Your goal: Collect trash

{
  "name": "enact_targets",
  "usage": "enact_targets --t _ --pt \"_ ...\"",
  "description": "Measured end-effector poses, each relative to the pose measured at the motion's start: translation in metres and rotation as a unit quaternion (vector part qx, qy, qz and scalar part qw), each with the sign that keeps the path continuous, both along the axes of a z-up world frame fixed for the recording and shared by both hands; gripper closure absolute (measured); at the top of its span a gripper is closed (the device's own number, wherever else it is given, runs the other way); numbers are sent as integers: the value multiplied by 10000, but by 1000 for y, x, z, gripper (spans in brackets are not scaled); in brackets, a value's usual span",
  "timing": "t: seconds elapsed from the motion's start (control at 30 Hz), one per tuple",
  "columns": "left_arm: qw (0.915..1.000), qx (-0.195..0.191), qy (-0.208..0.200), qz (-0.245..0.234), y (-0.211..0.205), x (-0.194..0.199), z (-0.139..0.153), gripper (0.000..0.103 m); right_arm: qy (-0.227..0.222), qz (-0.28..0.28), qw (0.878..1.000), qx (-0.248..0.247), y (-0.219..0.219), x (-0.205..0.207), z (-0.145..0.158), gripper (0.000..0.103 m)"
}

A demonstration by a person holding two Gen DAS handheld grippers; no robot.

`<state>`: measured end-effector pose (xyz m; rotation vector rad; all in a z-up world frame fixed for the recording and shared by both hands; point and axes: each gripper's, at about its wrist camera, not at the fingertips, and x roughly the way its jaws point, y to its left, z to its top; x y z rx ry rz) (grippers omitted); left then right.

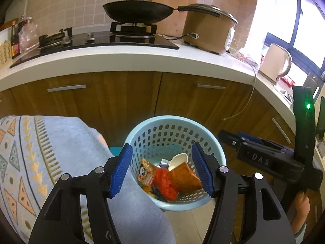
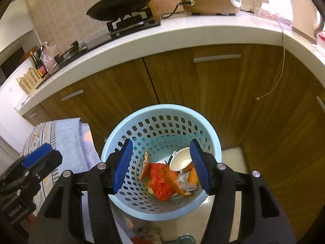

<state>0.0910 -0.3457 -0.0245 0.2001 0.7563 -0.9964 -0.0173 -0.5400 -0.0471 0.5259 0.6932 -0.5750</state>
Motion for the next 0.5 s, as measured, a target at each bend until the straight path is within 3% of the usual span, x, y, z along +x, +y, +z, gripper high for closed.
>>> enact_targets --t 0.27,0.5 --pt "9986 -369 -289 246 41 -24 33 19 -260 -11 9984 -512 34 -15 37 48" --pt "9929 -442 -796 769 80 -56 54 15 -415 153 9948 -916 74 -29 57 48"
